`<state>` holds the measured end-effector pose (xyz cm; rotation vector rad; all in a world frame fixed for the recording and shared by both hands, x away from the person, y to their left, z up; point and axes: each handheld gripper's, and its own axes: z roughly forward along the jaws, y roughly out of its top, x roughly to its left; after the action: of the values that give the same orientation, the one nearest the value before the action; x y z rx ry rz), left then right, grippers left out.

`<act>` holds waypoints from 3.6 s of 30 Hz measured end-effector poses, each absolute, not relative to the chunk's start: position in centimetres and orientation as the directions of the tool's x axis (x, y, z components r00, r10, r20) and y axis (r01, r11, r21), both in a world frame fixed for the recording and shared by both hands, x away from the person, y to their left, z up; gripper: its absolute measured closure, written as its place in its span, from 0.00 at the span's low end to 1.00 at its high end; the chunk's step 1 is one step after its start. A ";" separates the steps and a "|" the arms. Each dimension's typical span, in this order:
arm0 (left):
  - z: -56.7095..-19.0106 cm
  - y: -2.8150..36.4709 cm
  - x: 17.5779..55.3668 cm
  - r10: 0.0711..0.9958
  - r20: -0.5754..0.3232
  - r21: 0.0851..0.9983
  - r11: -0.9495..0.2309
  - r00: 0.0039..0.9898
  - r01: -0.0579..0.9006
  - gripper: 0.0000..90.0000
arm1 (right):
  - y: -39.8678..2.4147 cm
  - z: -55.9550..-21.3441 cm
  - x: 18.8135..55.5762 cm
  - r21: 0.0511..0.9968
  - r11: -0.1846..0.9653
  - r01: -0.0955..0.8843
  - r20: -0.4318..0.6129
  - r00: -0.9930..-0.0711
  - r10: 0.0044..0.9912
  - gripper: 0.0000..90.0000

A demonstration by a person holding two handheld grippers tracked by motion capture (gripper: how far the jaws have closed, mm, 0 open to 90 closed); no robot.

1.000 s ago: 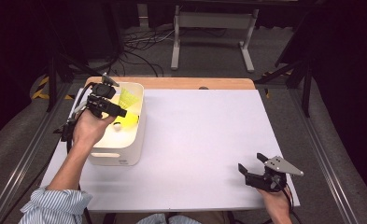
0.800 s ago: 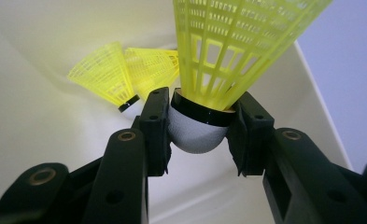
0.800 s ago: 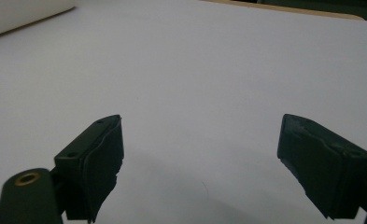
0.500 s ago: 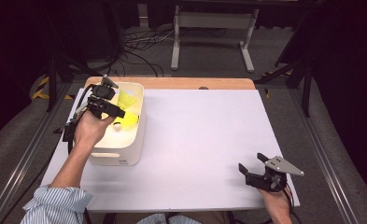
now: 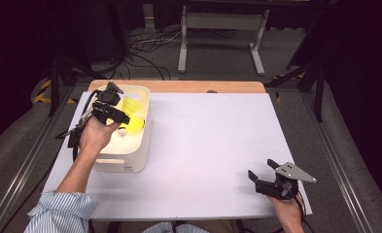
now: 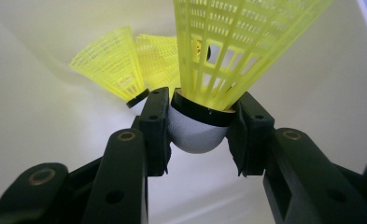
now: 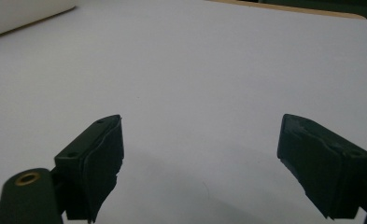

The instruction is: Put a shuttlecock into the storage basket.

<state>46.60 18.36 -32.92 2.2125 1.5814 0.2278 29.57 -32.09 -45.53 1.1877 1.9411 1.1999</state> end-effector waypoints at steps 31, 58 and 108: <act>-34.9 18.4 48.7 0.952 -0.121 0.328 -0.228 0.281 0.917 0.69 | -32.0 -45.6 29.6 0.894 0.207 0.397 -0.001 -0.461 0.887 0.17; -33.8 18.4 47.5 0.949 -0.099 0.359 -0.247 0.300 0.900 0.42 | -32.0 -45.6 29.7 0.895 0.209 0.395 -0.004 -0.461 0.888 0.17; -31.0 20.5 45.3 0.946 -0.068 0.412 -0.263 0.317 0.873 0.46 | -32.0 -45.6 29.7 0.894 0.212 0.395 -0.007 -0.461 0.887 0.17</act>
<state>45.28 20.53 -31.01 2.2159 1.6193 0.2704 29.68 -31.96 -45.60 1.1834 1.9581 1.2023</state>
